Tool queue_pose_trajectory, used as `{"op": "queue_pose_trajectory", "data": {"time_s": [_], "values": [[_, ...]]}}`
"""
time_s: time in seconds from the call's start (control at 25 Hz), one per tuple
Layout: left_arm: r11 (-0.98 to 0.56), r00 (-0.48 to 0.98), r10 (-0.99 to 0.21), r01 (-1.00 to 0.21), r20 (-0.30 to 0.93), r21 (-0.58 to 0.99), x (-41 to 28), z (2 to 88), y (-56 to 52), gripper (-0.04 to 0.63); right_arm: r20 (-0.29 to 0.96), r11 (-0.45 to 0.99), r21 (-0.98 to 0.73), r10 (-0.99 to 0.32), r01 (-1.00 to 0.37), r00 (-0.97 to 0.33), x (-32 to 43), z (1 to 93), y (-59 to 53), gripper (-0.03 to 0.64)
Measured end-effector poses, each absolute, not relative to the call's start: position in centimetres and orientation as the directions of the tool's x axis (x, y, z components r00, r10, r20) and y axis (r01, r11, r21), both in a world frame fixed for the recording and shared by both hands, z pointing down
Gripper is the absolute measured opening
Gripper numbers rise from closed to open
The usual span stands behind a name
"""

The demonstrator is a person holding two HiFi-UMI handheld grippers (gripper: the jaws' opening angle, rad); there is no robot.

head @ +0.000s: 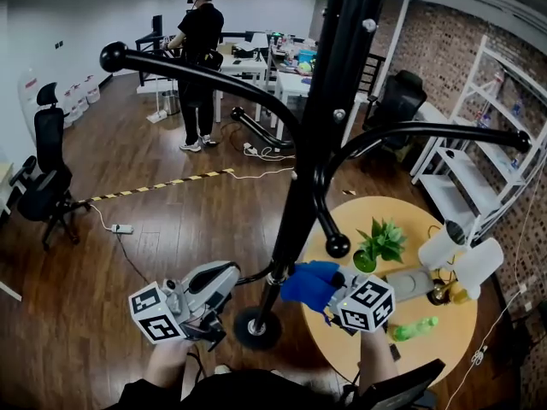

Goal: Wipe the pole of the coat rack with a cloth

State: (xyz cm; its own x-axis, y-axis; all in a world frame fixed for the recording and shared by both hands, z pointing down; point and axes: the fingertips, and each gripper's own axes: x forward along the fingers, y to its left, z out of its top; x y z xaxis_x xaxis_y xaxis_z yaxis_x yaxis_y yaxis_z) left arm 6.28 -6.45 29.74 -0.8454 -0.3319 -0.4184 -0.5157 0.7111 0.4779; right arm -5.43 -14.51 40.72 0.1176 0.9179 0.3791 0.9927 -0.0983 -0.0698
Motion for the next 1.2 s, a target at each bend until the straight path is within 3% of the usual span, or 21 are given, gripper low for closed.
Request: {"op": "queue_pose_trajectory", "data": {"time_s": [0.24, 0.36, 0.64, 0.96, 1.2], "values": [[0.739, -0.858, -0.295, -0.484, -0.421, 0.468, 7.4, 29.3, -5.3, 0.002, 0.152, -0.018, -0.049, 0.988, 0.999, 0.025, -6.4, 34.7, -12.8, 0.031], [0.751, -0.861, -0.286, -0.474, -0.421, 0.460, 7.6, 29.0, -4.9, 0.002, -0.039, -0.015, -0.078, 0.999, 0.997, 0.012, -6.6, 28.5, -13.1, 0.031], [0.761, -0.850, -0.290, -0.484, -0.440, 0.432, 8.0, 28.3, -4.4, 0.002, -0.415, 0.028, -0.016, 0.909, 0.999, -0.032, -6.2, 15.3, -13.6, 0.031], [0.779, -0.839, -0.270, -0.478, -0.472, 0.405, 8.6, 27.4, -3.1, 0.002, -0.523, 0.043, 0.100, 0.852, 0.994, 0.015, -5.8, 6.4, -15.5, 0.031], [0.776, -0.827, -0.286, -0.497, -0.485, 0.389, 7.7, 26.9, -3.0, 0.002, -0.644, 0.118, 0.082, 0.764, 0.990, -0.038, -6.0, 2.1, -21.2, 0.042]]}}
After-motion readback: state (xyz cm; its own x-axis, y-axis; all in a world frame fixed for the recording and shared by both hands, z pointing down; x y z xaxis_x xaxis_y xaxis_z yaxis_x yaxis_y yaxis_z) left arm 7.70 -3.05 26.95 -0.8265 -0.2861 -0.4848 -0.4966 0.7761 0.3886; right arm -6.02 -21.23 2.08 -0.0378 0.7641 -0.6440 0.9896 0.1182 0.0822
